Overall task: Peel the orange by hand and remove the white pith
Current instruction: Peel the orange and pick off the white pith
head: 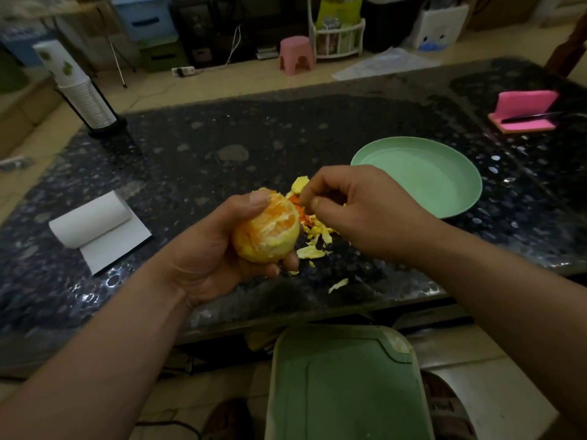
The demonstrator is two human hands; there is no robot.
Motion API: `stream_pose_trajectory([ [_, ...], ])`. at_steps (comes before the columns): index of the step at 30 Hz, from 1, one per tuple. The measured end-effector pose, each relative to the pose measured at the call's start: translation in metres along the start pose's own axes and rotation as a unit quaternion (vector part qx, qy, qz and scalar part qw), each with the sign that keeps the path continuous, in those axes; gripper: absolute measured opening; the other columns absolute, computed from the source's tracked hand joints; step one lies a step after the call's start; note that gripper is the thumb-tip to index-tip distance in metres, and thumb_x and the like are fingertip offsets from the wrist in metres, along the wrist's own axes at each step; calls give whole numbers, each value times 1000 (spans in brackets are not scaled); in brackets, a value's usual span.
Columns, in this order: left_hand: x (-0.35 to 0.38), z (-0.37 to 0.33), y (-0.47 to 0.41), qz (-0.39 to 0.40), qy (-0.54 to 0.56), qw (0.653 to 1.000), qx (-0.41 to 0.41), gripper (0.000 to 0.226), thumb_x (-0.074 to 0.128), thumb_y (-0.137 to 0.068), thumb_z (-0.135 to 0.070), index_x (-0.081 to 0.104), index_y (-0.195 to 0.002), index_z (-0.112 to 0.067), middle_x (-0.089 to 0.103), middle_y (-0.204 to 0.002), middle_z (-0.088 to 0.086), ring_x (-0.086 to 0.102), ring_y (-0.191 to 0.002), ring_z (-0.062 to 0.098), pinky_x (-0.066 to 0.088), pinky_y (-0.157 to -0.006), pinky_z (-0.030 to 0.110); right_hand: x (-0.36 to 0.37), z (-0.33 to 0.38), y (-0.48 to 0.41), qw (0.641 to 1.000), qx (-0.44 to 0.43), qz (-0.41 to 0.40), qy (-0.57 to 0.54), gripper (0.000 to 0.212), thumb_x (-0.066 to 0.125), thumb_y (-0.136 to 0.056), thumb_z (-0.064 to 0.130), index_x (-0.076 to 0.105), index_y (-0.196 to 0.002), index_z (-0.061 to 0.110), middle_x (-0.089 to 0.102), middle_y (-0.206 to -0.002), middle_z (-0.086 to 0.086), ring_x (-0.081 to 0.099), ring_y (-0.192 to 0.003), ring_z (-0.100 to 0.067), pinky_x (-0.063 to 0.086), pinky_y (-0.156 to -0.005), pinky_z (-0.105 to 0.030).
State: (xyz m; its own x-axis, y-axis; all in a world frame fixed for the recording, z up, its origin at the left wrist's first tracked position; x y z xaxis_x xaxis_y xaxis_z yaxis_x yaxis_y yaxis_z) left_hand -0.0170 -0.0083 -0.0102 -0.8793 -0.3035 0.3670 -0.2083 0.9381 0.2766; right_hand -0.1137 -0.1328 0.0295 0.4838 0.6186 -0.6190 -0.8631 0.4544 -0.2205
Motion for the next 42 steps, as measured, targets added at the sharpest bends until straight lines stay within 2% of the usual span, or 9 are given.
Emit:
stream_pose_trajectory([
  [3, -4, 0, -1, -11, 21, 1000, 3, 88, 98, -56, -54, 67, -122, -5, 72, -107, 22, 74, -75, 34, 59, -51, 30, 2, -3, 0, 1000, 21, 9, 11, 24, 60, -99, 12, 76, -106, 30, 75, -88, 4, 62, -62, -9, 48, -53, -22],
  [7, -10, 0, -3, -48, 27, 998, -1, 96, 101, -48, -53, 66, -125, -8, 74, -106, 19, 74, -74, 32, 59, -51, 29, 4, 7, 1, 1000, 1, 19, -24, 10, 69, -101, 24, 77, -100, 29, 73, -81, 13, 66, -71, -5, 52, -63, -21],
  [11, -16, 0, -3, -77, 14, 997, -2, 67, 85, -64, -46, 68, -119, -12, 75, -100, 15, 73, -71, 30, 58, -49, 28, 2, 15, 1, 999, -21, 25, -12, 3, 76, -96, 28, 77, -98, 29, 75, -85, 11, 70, -77, -6, 57, -70, -27],
  [16, -15, 3, -4, -80, -32, 996, -9, 52, 80, -64, -48, 78, -106, -17, 74, -99, 16, 74, -73, 31, 59, -51, 30, 3, 17, 2, 997, -34, 40, 53, 4, 78, -93, 26, 78, -93, 30, 69, -73, 18, 66, -74, 0, 49, -63, -15],
  [20, -10, 0, -5, -62, -116, 991, 2, 53, 79, -73, -45, 69, -114, -12, 73, -96, 15, 73, -76, 32, 58, -54, 31, 7, 19, 4, 990, -47, 65, 113, 4, 74, -95, 28, 78, -94, 30, 69, -76, 16, 65, -76, -1, 50, -64, -21],
  [27, -14, 5, -9, -80, -163, 983, -6, 70, 83, -66, -49, 59, -119, -10, 77, -96, 12, 74, -77, 36, 57, -54, 33, 13, 20, 6, 982, -51, 94, 157, 25, 69, -97, 30, 60, -76, 40, 60, -69, 14, 58, -67, -5, 45, -59, -30],
  [30, -13, 6, -9, -83, -165, 983, -7, 64, 82, -70, -46, 60, -119, -10, 77, -94, 11, 74, -75, 33, 57, -53, 31, 13, 20, 6, 988, -50, 57, 136, 18, 70, -92, 26, 64, -75, 28, 61, -67, 7, 58, -65, -11, 50, -60, -38],
  [35, -7, 3, -7, -77, -114, 990, -3, 47, 67, -82, -40, 66, -118, -9, 74, -92, 13, 73, -70, 29, 56, -51, 29, 9, 15, 4, 999, -25, 14, 45, 19, 73, -88, 20, 63, -73, 24, 62, -66, 4, 58, -63, -14, 53, -59, -42],
  [42, -3, 4, -2, -39, -25, 999, -17, 42, 77, -70, -46, 82, -101, -18, 74, -98, 16, 74, -73, 32, 58, -51, 29, 4, 3, 1, 1000, -12, 2, -12, 12, 73, -90, 14, 69, -79, 18, 65, -69, -1, 53, -59, -6, 48, -57, -35],
])
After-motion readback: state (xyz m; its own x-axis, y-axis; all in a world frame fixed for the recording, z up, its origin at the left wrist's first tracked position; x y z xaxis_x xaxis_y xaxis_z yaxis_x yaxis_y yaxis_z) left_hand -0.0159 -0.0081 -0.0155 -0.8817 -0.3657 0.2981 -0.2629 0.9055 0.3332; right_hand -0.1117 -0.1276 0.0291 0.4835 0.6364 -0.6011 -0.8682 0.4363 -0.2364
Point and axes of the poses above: each hand's wrist, its own y-axis away from the middle knuckle, its own x-axis out of the palm, z = x × y, the point moved 9 cm from there along -y, towards the middle knuckle
